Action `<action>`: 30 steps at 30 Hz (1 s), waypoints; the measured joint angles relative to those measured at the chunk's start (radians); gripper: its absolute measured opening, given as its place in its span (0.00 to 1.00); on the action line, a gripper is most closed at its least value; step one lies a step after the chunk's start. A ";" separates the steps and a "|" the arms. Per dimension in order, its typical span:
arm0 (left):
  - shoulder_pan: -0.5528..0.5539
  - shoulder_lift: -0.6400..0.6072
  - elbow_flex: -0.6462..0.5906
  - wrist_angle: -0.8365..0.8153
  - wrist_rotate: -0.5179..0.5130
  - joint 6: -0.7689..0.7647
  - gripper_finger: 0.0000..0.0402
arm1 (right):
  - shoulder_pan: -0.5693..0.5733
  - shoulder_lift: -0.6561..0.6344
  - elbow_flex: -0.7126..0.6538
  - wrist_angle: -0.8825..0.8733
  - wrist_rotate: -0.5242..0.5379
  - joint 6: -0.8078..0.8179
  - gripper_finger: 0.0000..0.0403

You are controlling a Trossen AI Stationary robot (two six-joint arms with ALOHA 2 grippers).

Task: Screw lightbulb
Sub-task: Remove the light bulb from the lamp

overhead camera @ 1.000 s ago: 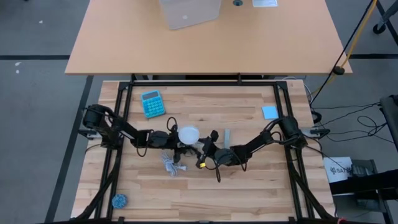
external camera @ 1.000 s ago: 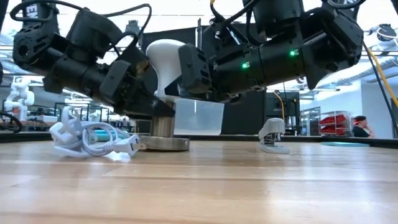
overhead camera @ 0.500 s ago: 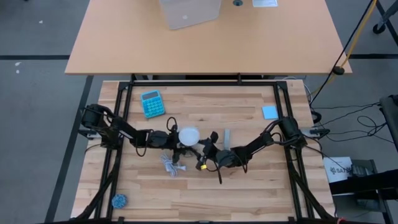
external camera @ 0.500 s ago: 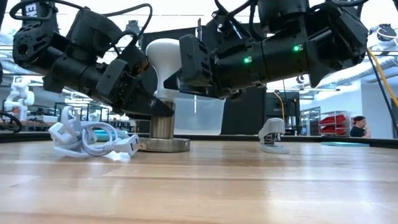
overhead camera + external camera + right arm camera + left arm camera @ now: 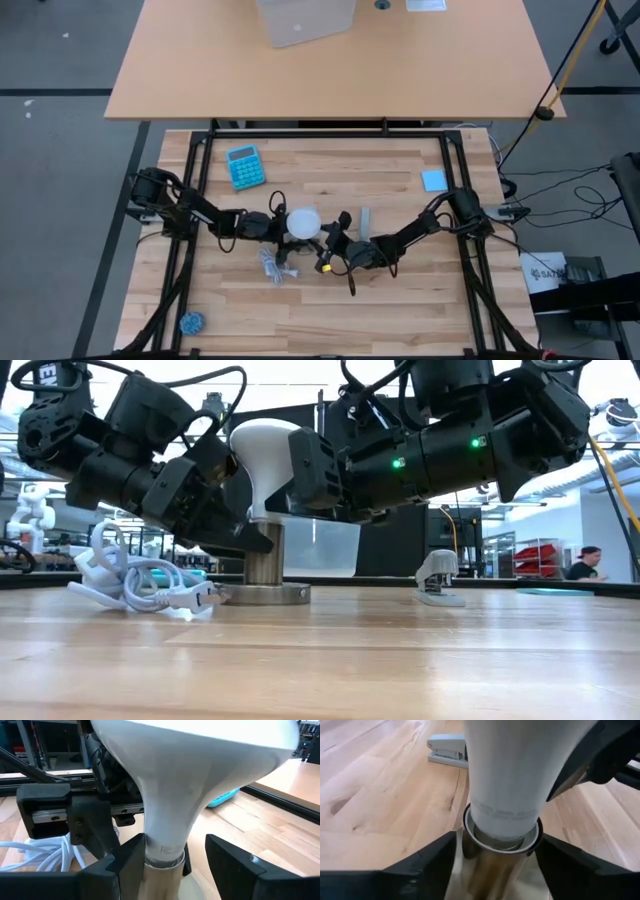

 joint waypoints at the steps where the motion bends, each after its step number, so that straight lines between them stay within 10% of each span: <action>1: 0.000 0.000 0.000 -0.001 0.000 0.000 0.69 | 0.000 0.000 0.000 0.000 0.000 0.000 0.49; 9: 0.000 -0.036 0.000 -0.025 0.014 -0.001 0.85 | 0.002 0.000 0.000 0.000 0.000 0.000 0.49; 30: -0.032 -0.409 -0.015 -0.561 -0.095 0.009 0.77 | 0.053 -0.019 0.000 0.001 0.023 -0.100 0.49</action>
